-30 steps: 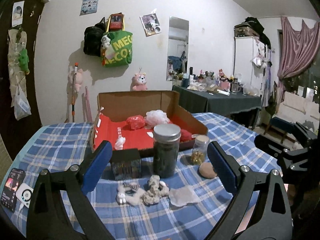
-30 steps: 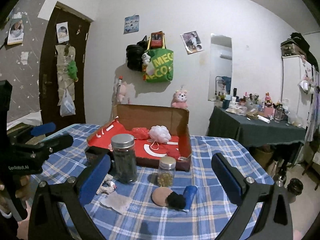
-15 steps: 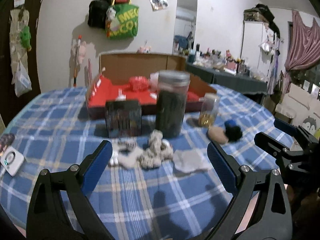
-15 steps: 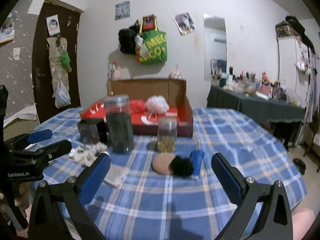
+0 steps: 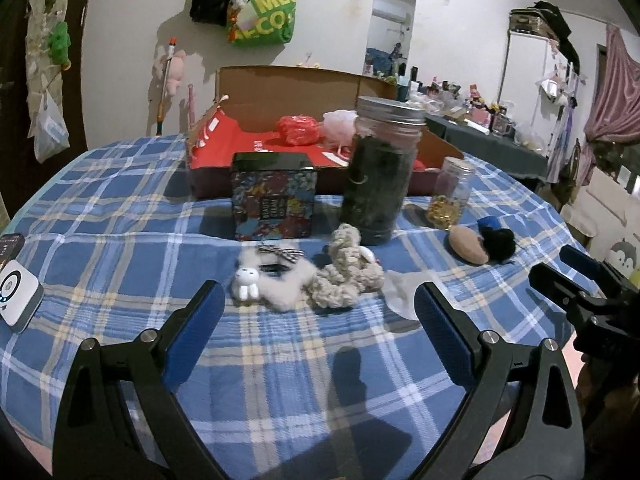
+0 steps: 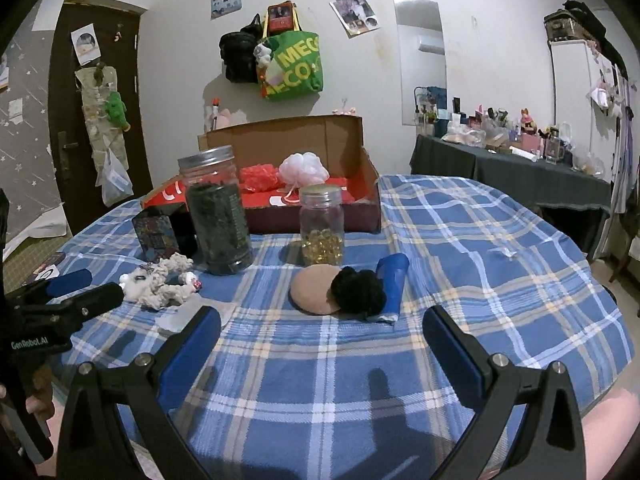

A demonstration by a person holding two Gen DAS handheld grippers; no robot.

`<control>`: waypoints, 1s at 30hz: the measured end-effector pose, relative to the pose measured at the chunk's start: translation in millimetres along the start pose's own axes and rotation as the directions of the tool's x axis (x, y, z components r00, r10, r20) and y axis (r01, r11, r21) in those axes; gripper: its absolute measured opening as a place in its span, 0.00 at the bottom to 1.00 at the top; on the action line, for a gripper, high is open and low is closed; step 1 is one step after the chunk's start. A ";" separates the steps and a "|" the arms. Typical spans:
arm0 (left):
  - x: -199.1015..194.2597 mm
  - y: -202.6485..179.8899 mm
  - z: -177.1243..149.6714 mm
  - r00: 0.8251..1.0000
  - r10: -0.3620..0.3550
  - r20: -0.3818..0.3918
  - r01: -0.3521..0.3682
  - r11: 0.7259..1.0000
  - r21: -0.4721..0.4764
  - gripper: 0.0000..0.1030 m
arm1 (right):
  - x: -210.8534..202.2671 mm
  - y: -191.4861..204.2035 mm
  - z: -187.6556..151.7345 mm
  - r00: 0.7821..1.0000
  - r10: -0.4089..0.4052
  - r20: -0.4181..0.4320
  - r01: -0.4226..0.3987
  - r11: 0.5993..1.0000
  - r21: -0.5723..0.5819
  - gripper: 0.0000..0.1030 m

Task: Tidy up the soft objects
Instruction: 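Move the left tool toward the white fluffy wreath while the right tool approaches the translucent white sheet, then grasp the white fluffy wreath with the left tool while the right tool grasps the translucent sheet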

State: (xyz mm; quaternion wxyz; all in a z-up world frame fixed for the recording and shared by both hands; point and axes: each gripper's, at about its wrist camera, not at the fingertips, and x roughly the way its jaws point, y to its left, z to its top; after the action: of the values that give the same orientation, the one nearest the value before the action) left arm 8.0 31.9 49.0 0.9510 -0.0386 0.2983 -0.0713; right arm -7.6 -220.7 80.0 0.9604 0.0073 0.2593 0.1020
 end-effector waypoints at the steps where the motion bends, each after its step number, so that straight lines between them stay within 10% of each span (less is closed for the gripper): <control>1: 0.7 2.0 0.6 1.000 0.002 -0.003 -0.002 1.000 -0.003 0.94 | 1.2 -0.1 -0.1 1.000 0.001 -0.002 -0.001 1.000 0.001 1.00; 21: 48.2 46.2 29.3 0.975 -0.047 -0.217 0.065 0.995 0.073 0.92 | 59.3 51.8 12.2 0.965 0.193 -0.175 -0.203 0.979 -0.037 0.98; 29: 71.6 41.3 25.6 0.958 -0.061 -0.280 0.109 0.981 0.159 0.55 | 85.2 76.8 6.9 0.950 0.171 -0.263 -0.203 0.974 -0.097 0.67; 30: 70.5 40.8 25.1 0.959 -0.072 -0.275 0.121 0.979 0.164 0.44 | 88.2 79.4 4.9 0.946 0.175 -0.275 -0.209 0.972 -0.103 0.48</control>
State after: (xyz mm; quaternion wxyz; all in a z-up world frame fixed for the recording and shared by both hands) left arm 84.2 61.8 25.1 0.8970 0.0426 0.4140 -0.1488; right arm 54.1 -125.2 45.7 0.9012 -0.0438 0.3756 0.2119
